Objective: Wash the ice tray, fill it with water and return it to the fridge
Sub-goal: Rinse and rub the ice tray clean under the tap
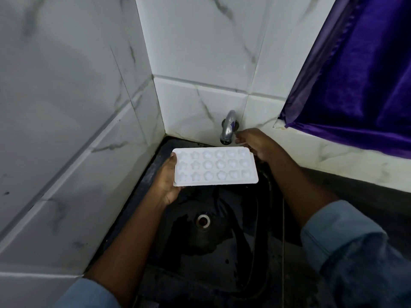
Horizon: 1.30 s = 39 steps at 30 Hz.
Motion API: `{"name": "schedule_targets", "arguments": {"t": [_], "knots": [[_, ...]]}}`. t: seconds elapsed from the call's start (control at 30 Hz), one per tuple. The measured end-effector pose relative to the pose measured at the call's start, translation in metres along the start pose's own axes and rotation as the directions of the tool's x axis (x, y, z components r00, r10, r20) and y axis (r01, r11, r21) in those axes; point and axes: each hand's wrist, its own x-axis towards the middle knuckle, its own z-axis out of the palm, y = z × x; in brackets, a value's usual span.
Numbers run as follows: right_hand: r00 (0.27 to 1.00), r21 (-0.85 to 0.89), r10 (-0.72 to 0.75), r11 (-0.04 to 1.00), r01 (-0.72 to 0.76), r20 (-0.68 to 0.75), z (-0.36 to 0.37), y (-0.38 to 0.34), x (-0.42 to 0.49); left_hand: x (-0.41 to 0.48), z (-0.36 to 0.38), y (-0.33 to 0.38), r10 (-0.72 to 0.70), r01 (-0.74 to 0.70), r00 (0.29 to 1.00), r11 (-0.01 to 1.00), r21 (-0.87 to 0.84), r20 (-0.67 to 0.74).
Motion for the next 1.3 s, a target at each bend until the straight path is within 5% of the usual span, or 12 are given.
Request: {"name": "schedule_targets", "arguments": {"t": [0.23, 0.33, 0.53, 0.7, 0.9, 1.3], "knots": [[0.987, 0.054, 0.133, 0.989, -0.139, 0.092, 0.009, -0.008, 0.047, 0.014, -0.019, -0.01, -0.029, 0.028, 0.998, 0.999, 0.028, 0.048], [0.953, 0.139, 0.185, 0.965, -0.223, 0.24, 0.008, 0.002, 0.058, 0.02, -0.034, -0.018, -0.027, 0.025, 0.997, 0.999, 0.026, 0.074], [0.908, 0.344, 0.145, 0.893, -0.291, 0.392, 0.01, 0.016, 0.074, 0.022, -0.033, -0.023, -0.038, 0.041, 0.995, 0.999, -0.031, 0.087], [0.902, 0.378, 0.117, 0.879, -0.289, 0.416, 0.009, 0.014, 0.078, 0.02, -0.003, -0.018, -0.018, 0.024, 0.995, 0.998, -0.06, 0.103], [0.882, 0.214, 0.195, 0.927, -0.309, 0.43, 0.0, 0.006, 0.078, 0.025, 0.016, -0.011, 0.006, -0.004, 1.0, 0.997, -0.079, 0.022], [0.91, 0.223, 0.126, 0.948, -0.228, 0.395, 0.005, 0.012, 0.087, 0.026, -0.025, 0.013, -0.018, 0.003, 0.995, 0.988, -0.153, -0.099]]}}
